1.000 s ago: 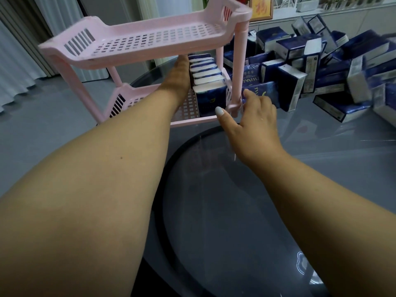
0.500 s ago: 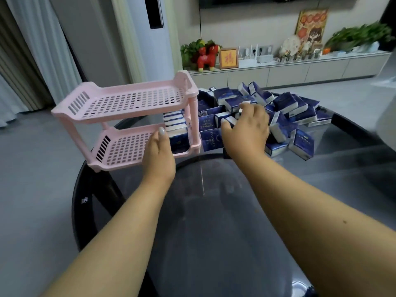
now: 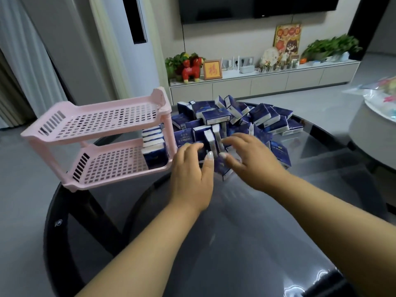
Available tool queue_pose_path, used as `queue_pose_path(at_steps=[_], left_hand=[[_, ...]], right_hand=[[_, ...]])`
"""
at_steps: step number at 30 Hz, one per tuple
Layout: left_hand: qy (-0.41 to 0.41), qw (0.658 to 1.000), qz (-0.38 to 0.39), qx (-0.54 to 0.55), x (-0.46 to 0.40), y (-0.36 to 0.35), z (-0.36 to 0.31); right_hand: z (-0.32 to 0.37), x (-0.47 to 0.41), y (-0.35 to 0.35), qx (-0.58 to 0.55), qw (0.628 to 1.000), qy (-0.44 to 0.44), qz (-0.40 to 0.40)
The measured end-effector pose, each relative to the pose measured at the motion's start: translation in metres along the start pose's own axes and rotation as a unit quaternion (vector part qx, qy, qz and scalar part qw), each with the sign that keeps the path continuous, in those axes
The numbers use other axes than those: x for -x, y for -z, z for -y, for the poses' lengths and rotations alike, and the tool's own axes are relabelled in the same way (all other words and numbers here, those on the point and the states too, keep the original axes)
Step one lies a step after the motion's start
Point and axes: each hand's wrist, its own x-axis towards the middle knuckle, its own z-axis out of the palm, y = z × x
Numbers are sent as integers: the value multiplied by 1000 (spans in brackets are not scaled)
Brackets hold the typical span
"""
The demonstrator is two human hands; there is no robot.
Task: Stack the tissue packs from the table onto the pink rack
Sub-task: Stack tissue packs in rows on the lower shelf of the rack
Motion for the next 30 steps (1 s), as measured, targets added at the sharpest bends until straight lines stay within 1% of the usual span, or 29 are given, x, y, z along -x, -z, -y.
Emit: queue_pose_path(at_steps=[2,3,5,7,9,11,13,14,17,20,24,27,30], left_hand=[[3,999,31,-42,-25,-10,-8],[12,998,43,-51,-42,-15,-12],[50,996,57,-50,-75,-26,-16],[107,991,62,-51,-105,-36,-16],[175,980,69,-70,-126,-45,-11],[230,960,92,-134,-135,-53,-5],[252,940,117,-199,-135,-57,0],[261,933,126,-214,-133,-58,0],[294,923,159,-191,-126,-58,-5],[274,926,185,-182,-116,-55,-8],[221,931,198,-213,-95,-53,-11],[194,934,197,-224,-79,-52,-20],[164,940,194,-229,-58,-52,-31]], right_hand=[[-32,-10,6,-41,993,-88,-60],[-49,-17,8,-53,987,-130,-77],[-77,-30,7,-70,974,-199,-87],[-93,-39,3,-89,964,-240,-74],[-99,-47,-1,-101,960,-255,-51],[-100,-54,-4,-84,964,-252,-35],[-100,-63,-6,-67,967,-247,-10],[-99,-66,-8,-67,966,-250,13],[-100,-69,-20,-55,962,-255,82],[-99,-64,-28,-83,961,-250,85],[-88,-43,-23,-136,963,-216,88],[-76,-23,-21,-147,967,-189,84],[-70,-3,-17,-133,971,-185,68]])
